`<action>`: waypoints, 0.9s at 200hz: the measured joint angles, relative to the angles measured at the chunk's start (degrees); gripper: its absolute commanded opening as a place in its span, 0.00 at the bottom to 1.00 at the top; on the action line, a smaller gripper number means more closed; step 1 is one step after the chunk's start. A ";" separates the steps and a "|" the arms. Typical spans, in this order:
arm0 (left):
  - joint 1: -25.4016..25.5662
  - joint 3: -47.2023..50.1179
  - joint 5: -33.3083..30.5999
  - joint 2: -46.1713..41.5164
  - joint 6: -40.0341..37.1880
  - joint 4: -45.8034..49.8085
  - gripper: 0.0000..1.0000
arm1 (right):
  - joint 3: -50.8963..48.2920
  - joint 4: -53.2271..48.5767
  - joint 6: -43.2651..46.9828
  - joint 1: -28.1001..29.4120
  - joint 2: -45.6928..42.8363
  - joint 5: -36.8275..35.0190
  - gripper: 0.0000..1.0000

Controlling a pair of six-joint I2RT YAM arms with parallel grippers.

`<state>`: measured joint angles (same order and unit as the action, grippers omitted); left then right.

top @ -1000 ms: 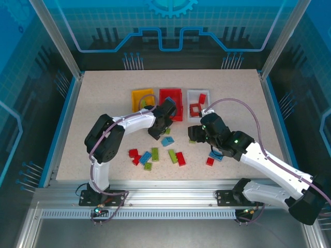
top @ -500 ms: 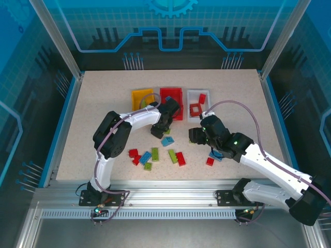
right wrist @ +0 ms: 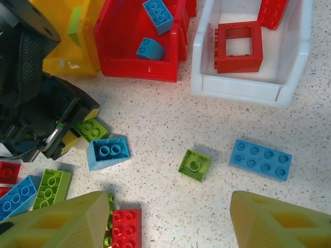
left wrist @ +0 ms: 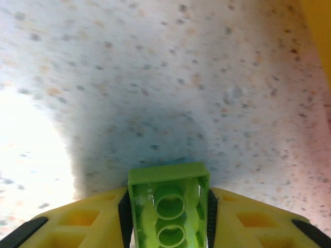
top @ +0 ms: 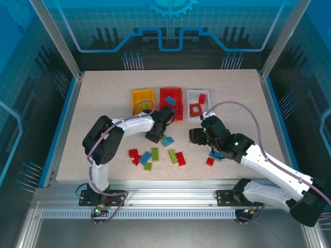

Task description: Sort the legos into containers by color

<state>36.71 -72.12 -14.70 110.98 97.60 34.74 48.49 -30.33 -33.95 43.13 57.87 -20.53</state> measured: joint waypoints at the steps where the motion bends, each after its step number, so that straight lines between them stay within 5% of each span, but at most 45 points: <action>1: -0.02 0.04 0.00 -0.02 0.00 -0.04 0.44 | 0.00 0.00 -0.02 0.00 0.00 -0.02 0.65; 66: -0.76 0.98 1.40 -1.29 0.07 -1.05 0.32 | -0.09 0.24 -0.59 0.66 -0.04 0.22 0.65; 106: -1.36 3.89 -3.28 -8.63 -2.67 3.23 0.30 | -0.09 0.50 -0.55 0.79 -0.92 0.22 0.64; 145: -2.84 -0.20 -10.47 -18.58 -14.19 7.72 0.30 | -0.13 4.52 1.29 0.81 -1.33 3.17 0.66; 180: -9.44 -10.21 -13.60 -15.47 -31.30 9.20 0.31 | -0.46 15.85 3.85 0.87 0.61 12.15 0.67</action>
<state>27.27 -82.32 -28.29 95.50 66.30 43.94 48.03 -14.48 -30.11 44.01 58.48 -8.38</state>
